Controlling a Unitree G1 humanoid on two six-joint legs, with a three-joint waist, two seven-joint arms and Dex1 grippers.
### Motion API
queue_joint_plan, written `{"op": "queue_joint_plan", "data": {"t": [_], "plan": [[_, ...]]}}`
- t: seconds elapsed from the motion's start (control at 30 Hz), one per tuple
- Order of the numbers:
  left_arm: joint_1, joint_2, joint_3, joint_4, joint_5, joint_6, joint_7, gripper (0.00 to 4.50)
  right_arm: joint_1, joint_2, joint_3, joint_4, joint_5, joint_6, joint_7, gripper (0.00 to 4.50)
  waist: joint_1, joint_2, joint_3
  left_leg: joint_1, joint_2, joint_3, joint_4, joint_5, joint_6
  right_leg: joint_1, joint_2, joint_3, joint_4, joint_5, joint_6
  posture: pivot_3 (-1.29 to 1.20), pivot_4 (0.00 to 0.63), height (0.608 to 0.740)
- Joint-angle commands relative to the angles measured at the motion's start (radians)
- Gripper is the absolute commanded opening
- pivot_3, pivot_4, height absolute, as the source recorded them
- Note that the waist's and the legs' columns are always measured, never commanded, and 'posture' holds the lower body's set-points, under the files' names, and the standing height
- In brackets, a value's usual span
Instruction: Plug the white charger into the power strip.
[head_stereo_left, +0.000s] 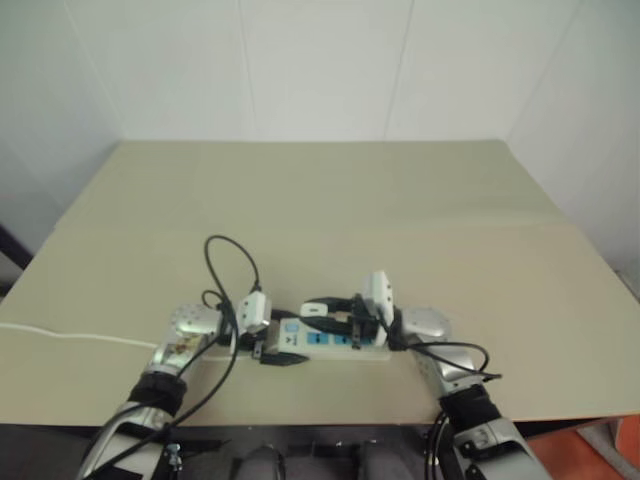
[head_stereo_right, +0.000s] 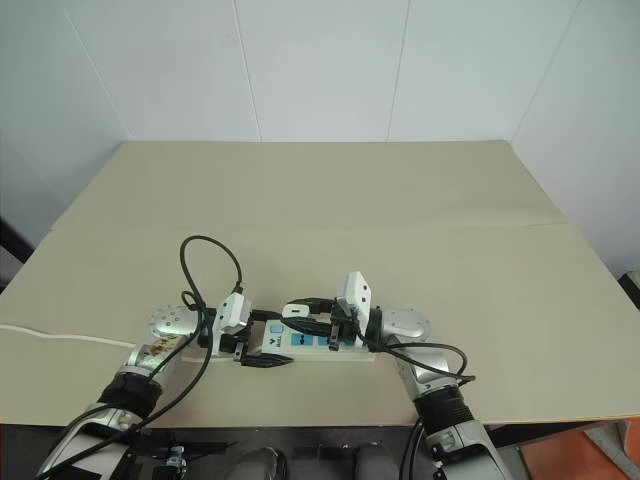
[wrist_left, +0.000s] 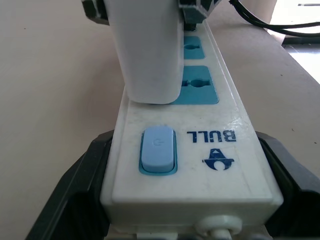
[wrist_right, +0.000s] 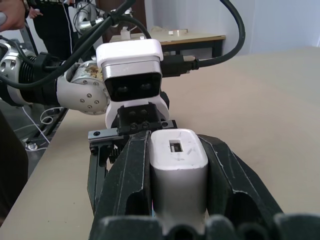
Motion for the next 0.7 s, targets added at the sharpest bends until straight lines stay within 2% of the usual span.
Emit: {"op": "queue_joint_plan", "data": {"t": [0.03, 0.7], "plan": [[0.041, 0.020, -0.048, 0.017, 0.051, 0.023, -0.018, 3.32, 0.006, -0.016, -0.008, 0.019, -0.013, -0.015, -0.005, 1.13, 0.000, 0.000, 0.000, 0.000, 0.000, 0.000, 0.000, 0.000, 0.000, 0.000, 0.000, 0.000, 0.000, 0.000, 0.000, 0.00, 0.150, 0.740], [0.018, 0.029, -0.046, 0.043, 0.051, 0.007, -0.005, 3.32, -0.028, -0.126, 0.001, 0.228, -0.067, -0.122, 0.044, 1.13, 0.006, -0.002, -0.001, 0.003, -0.001, 0.000, 0.000, 0.000, 0.000, 0.004, -0.001, 0.000, 0.000, 0.000, 0.000, 0.00, 0.150, 0.740]]}}
